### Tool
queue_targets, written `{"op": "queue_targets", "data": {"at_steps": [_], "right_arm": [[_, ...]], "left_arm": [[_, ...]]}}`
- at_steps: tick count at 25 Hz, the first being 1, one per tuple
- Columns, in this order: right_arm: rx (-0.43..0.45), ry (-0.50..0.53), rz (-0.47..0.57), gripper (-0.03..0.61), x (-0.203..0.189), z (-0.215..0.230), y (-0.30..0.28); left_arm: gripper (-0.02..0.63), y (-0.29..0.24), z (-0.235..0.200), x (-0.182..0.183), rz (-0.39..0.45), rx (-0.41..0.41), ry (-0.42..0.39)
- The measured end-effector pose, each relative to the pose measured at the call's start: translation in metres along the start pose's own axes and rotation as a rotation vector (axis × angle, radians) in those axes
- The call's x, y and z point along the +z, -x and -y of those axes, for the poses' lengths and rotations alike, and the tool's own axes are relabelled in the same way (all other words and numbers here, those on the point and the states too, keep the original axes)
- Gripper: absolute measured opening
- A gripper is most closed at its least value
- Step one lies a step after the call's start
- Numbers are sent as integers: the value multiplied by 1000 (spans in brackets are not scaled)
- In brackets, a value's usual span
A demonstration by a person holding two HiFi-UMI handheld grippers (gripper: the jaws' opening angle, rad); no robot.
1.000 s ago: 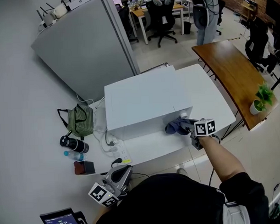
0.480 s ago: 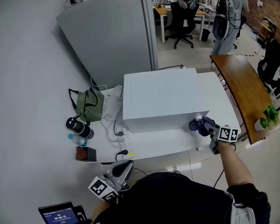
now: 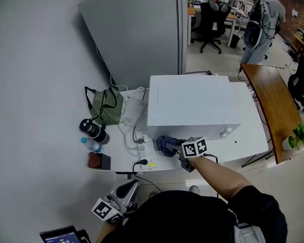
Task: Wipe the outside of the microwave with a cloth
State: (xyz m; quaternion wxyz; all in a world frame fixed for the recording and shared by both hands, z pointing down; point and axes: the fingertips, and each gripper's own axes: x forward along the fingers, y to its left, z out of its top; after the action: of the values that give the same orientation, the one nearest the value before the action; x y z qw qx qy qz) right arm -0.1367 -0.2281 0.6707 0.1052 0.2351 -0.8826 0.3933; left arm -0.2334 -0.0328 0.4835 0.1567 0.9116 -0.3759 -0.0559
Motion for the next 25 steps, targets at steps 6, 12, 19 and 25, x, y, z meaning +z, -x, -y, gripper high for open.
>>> {"op": "queue_targets", "data": {"at_steps": [6,12,19,25], "right_arm": [[22,19,-42,94,-1,-7,-72],[-36,-22,8,94,2,33,-20],[-255,-90,102,94,-14,129,125],[-429,-150,167,92,-39,195,218]], "left_arm": [[3,32,-13,-3,-18,94,6],[3,16,-9,2,-22,68,-5],[3,-51,19,0,-48,-104,-18],[3,-92,46,-5,-87,-197,-16]]}}
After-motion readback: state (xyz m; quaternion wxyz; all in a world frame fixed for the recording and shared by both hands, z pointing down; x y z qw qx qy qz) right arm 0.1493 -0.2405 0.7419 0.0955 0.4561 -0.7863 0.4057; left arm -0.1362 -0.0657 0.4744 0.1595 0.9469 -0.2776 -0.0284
